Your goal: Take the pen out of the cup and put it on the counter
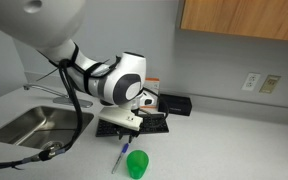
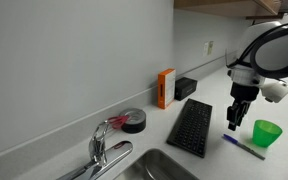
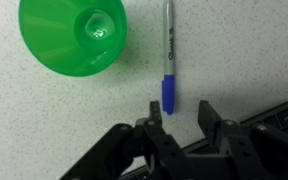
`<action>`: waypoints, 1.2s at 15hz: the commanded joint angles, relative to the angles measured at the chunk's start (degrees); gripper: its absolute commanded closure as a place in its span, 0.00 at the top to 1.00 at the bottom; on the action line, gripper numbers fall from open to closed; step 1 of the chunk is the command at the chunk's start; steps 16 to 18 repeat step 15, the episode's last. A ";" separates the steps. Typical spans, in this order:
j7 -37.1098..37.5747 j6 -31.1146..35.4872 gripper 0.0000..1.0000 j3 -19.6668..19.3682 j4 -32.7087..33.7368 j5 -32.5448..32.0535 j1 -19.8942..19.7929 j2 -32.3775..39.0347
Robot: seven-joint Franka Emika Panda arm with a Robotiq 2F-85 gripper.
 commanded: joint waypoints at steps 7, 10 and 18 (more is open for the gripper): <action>-3.72 0.28 1.00 0.77 3.03 3.48 -1.44 0.43; -1.87 -0.16 1.00 0.76 2.54 1.83 -1.10 0.23; -1.98 -0.16 1.00 0.77 2.76 1.90 -1.11 0.22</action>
